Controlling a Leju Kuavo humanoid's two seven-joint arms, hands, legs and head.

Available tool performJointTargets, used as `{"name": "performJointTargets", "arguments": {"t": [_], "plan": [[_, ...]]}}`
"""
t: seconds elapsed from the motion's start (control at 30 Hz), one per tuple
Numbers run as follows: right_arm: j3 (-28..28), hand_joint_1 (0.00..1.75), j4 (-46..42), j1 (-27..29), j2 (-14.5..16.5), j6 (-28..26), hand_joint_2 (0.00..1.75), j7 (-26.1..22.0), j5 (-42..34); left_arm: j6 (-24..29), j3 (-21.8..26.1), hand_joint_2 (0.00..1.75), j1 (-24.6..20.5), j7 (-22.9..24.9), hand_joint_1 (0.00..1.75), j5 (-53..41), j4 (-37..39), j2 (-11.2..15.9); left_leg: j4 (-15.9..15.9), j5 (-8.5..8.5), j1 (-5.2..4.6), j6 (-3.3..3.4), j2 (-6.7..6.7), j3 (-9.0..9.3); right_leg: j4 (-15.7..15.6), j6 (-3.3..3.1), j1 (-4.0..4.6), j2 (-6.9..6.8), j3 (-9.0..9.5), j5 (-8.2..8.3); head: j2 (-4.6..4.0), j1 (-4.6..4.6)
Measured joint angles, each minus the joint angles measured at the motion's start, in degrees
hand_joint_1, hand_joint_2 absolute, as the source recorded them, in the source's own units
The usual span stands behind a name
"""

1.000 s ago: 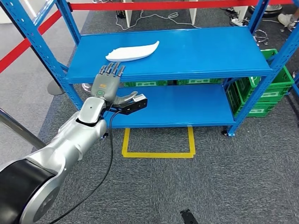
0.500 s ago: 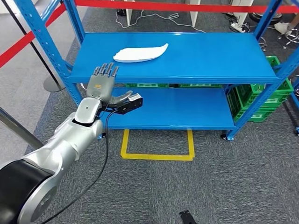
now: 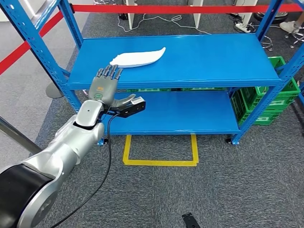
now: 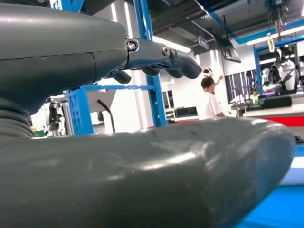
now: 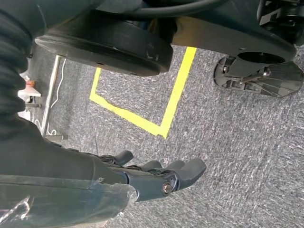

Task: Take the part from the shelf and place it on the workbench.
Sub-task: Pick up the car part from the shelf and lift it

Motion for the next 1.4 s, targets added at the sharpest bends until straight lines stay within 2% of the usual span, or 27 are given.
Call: {"name": "performJointTargets", "arguments": {"t": [0.07, 0.1, 0.13, 0.2, 0.27, 0.33, 0.43, 0.5, 0.57, 0.6, 0.63, 0.67, 0.7, 0.77, 0.8, 0.83, 0.93, 1.0, 1.03, 1.1, 1.13, 1.17, 1.2, 1.27, 1.3, 1.33, 1.4], "plan": [[-0.21, 0.0, 0.0, 0.07, -0.01, 0.02, 1.75, -0.05, 0.15, -0.23, 0.0, 0.0, 0.16, 0.22, 0.0, 0.0, 0.0, 0.01, 6.55, -1.81, 0.35, -0.37, 0.06, -3.87, 0.0, -0.2, -0.05, -0.13, 0.33, -0.26, 0.0, -0.05], [-0.26, 0.0, 0.0, 0.09, -0.01, 0.03, 1.75, -0.07, 0.24, -0.31, 0.0, 0.0, 0.27, 0.38, 0.0, 0.0, 0.0, 0.04, 7.84, -1.49, 0.47, -0.42, 0.07, -4.92, 0.0, -0.19, -0.09, -0.15, 0.51, -0.4, 0.0, -0.06], [-0.27, 0.0, 0.0, 0.1, -0.01, 0.04, 1.75, -0.08, 0.3, -0.32, 0.0, 0.0, 0.33, 0.48, 0.0, 0.0, 0.0, 0.07, 7.14, -0.21, 0.57, -0.42, 0.09, -4.94, 0.0, -0.1, -0.16, -0.13, 0.72, -0.56, 0.0, -0.07], [-0.29, 0.0, 0.0, 0.1, -0.01, 0.07, 1.75, -0.1, 0.33, -0.32, 0.0, 0.0, 0.21, 0.54, 0.0, 0.0, 0.0, 0.13, 1.13, 3.87, 0.68, -0.4, 0.26, -2.37, -0.01, 0.32, -0.3, -0.1, 1.26, -0.96, 0.0, -0.09], [-0.29, 0.0, 0.0, 0.11, -0.03, 0.1, 1.75, -0.07, 0.35, -0.32, 0.0, 0.0, -0.01, 0.55, 0.0, 0.0, -0.01, 0.1, -4.95, 5.79, 0.67, -0.24, 0.47, 0.67, 0.1, 0.96, -0.13, -0.05, 1.5, -1.47, 0.0, -0.24], [-0.29, 0.0, 0.0, 0.13, -0.05, 0.1, 1.75, -0.03, 0.35, -0.32, 0.0, 0.0, -0.05, 0.55, 0.0, 0.0, -0.02, 0.03, -6.95, 5.38, 0.57, 0.2, 0.47, 1.68, -0.04, 1.48, 0.1, -0.04, 1.53, -1.7, 0.0, -0.2], [-0.31, 0.0, 0.0, 0.19, -0.07, 0.1, 1.75, -0.01, 0.36, -0.31, 0.02, 0.0, 0.11, 0.55, 0.0, 0.0, -0.04, 0.1, -7.19, 5.14, 0.57, 1.29, 0.37, 1.83, -0.42, 2.21, -0.05, -0.19, 1.78, -1.97, 0.0, 0.0], [-0.31, 0.0, 0.0, 0.16, -0.07, 0.09, 1.75, 0.0, 0.35, -0.3, 0.02, 0.0, 0.05, 0.55, 0.0, 0.0, -0.08, 0.07, -7.39, 4.97, 0.67, 2.09, 0.3, 2.23, 2.74, 2.48, 0.0, -0.25, 0.37, -3.77, 0.0, 0.26], [-0.31, 0.0, 0.0, -0.12, -0.07, 0.09, 1.75, -0.08, 0.31, -0.3, 0.02, 0.0, 0.17, 0.55, 0.0, 0.0, -0.09, 0.06, -7.39, 4.59, 0.51, 2.66, 0.27, 2.66, 10.23, 2.45, 0.26, -0.25, -3.35, -6.89, 0.0, 0.53], [-0.31, 0.0, 0.0, -0.33, -0.07, 0.09, 1.75, -0.12, 0.28, -0.31, 0.02, 0.0, 0.31, 0.53, 0.0, 0.0, -0.09, 0.07, -7.38, 4.41, 0.39, 2.84, 0.27, 2.89, 13.72, 2.42, 0.39, -0.24, -5.23, -7.9, 0.0, 0.57], [-0.31, 0.0, 0.0, -0.51, -0.07, 0.08, 1.75, -0.15, 0.21, -0.31, 0.01, 0.0, 0.43, 0.42, 0.0, 0.0, -0.09, 0.06, -7.37, 4.22, 0.28, 2.97, 0.25, 3.15, 15.62, 2.37, 0.51, -0.24, -6.41, -7.93, 0.0, 0.58], [-0.33, 0.0, 0.0, -0.6, -0.07, 0.07, 1.75, -0.15, 0.09, -0.33, 0.01, 0.0, 0.5, 0.26, 0.0, 0.0, -0.09, 0.03, -7.37, 4.01, 0.18, 3.02, 0.18, 3.45, 15.3, 2.25, 0.58, -0.25, -6.56, -6.78, 0.0, 0.59], [-0.37, 0.0, 0.0, -0.56, -0.07, 0.05, 1.75, -0.15, -0.02, -0.37, 0.0, 0.0, 0.48, 0.1, 0.0, 0.0, -0.09, -0.08, -7.36, 3.79, 0.11, 3.0, 0.06, 3.81, 12.75, 2.06, 0.62, -0.25, -5.67, -4.65, 0.0, 0.59], [-0.52, 0.0, 0.0, -0.24, -0.07, 0.02, 1.75, -0.15, -0.2, -0.45, 0.0, 0.0, 0.29, -0.09, 0.0, -0.02, -0.09, -0.39, -7.29, 3.33, -0.05, 2.77, -0.24, 4.4, 5.27, 1.63, 0.72, -0.24, -2.63, -0.22, 0.0, 0.62], [-0.61, 0.0, 0.0, -0.1, -0.07, 0.02, 1.75, -0.15, -0.21, -0.51, 0.0, 0.0, 0.16, -0.08, 0.0, -0.06, -0.09, -0.55, -7.2, 3.2, -0.15, 2.57, -0.35, 4.44, 2.26, 1.43, 0.78, -0.24, -1.33, 0.78, 0.0, 0.63], [-0.68, 0.0, 0.0, 0.01, -0.07, 0.02, 1.75, -0.16, -0.24, -0.57, 0.0, 0.0, 0.08, -0.07, 0.0, -0.1, -0.09, -0.67, -7.15, 3.16, -0.22, 2.33, -0.4, 4.35, 0.59, 1.27, 0.86, -0.2, -0.62, 1.02, 0.0, 0.61], [-0.79, 0.0, 0.0, 0.03, -0.04, 0.03, 1.75, -0.29, -0.29, -0.67, 0.0, 0.0, 0.05, -0.04, 0.0, -0.15, -0.09, -0.87, -7.09, 3.08, -0.28, 1.55, -0.29, 4.11, -0.41, 0.71, 0.75, 0.04, -0.2, 0.64, 0.0, 0.57], [-0.81, 0.0, 0.0, 0.0, 0.01, 0.03, 1.75, -0.33, -0.24, -0.66, 0.0, 0.0, -0.08, -0.04, 0.0, -0.15, -0.1, -0.96, -4.73, 1.68, -0.23, 0.78, -0.15, 3.0, -0.76, 0.25, 0.36, 0.0, 0.27, 0.64, 0.0, 0.33], [-0.83, 0.0, 0.0, 0.03, 0.02, 0.04, 1.75, -0.33, -0.22, -0.66, 0.0, 0.0, -0.12, -0.04, 0.0, -0.15, -0.11, -0.98, -1.93, 0.38, -0.09, 0.37, -0.08, 1.54, -0.87, 0.08, 0.23, -0.08, 0.5, 0.57, 0.0, 0.21], [-0.85, 0.0, 0.0, 0.08, 0.01, 0.03, 1.75, -0.33, -0.2, -0.67, 0.0, 0.0, -0.01, -0.04, 0.0, -0.15, -0.11, -0.97, 5.36, -2.21, 0.28, -0.21, 0.01, -2.61, -0.89, -0.13, 0.1, -0.18, 0.73, 0.36, 0.0, 0.08], [-0.85, 0.0, 0.0, 0.1, 0.0, 0.03, 1.75, -0.33, -0.2, -0.67, 0.0, 0.0, 0.13, -0.04, 0.0, -0.15, -0.11, -0.94, 7.73, -2.5, 0.47, -0.39, 0.03, -4.22, -0.89, -0.12, 0.03, -0.19, 0.83, 0.24, 0.0, 0.07], [-0.86, 0.0, 0.0, 0.12, 0.0, 0.02, 1.75, -0.33, -0.2, -0.67, 0.0, 0.0, 0.23, -0.04, 0.0, -0.15, -0.11, -0.9, 8.2, -1.73, 0.63, -0.52, 0.05, -4.91, -0.88, -0.05, -0.06, -0.17, 0.97, 0.1, 0.0, 0.08], [-0.86, 0.0, 0.0, 0.14, 0.0, 0.02, 1.75, -0.33, -0.2, -0.67, 0.0, 0.0, 0.27, -0.04, 0.0, -0.15, -0.11, -0.87, 6.52, 0.03, 0.77, -0.63, 0.08, -4.46, -0.88, 0.11, -0.18, -0.14, 1.18, -0.07, 0.0, 0.08], [-0.86, 0.0, 0.0, 0.15, -0.01, 0.02, 1.75, -0.32, -0.2, -0.67, 0.0, 0.0, 0.11, -0.04, 0.0, -0.15, -0.11, -0.84, -0.46, 4.31, 1.03, -0.9, 0.24, -1.29, -0.83, 0.67, -0.31, -0.09, 1.7, -0.55, 0.0, 0.03], [-0.86, 0.0, 0.0, 0.15, -0.03, 0.02, 1.75, -0.32, -0.2, -0.67, 0.0, 0.0, -0.02, -0.04, 0.0, -0.15, -0.11, -0.88, -3.82, 5.34, 1.1, -0.81, 0.28, 0.36, -0.73, 1.05, -0.27, -0.05, 1.83, -0.84, 0.0, -0.02], [-0.86, 0.0, 0.0, 0.17, -0.04, 0.01, 1.75, -0.31, -0.2, -0.67, 0.0, 0.0, -0.09, -0.03, 0.0, -0.15, -0.11, -0.92, -6.01, 5.7, 1.11, -0.59, 0.32, 1.45, -0.74, 1.42, -0.19, -0.03, 1.9, -1.05, 0.0, -0.01], [-0.87, 0.0, 0.0, 0.24, -0.07, 0.0, 1.75, -0.31, -0.2, -0.67, 0.0, 0.0, -0.09, -0.04, 0.0, -0.15, -0.11, -0.99, -7.38, 5.09, 0.97, 0.3, 0.22, 2.09, -1.02, 2.1, -0.13, -0.04, 2.02, -1.27, 0.0, 0.02]]}}
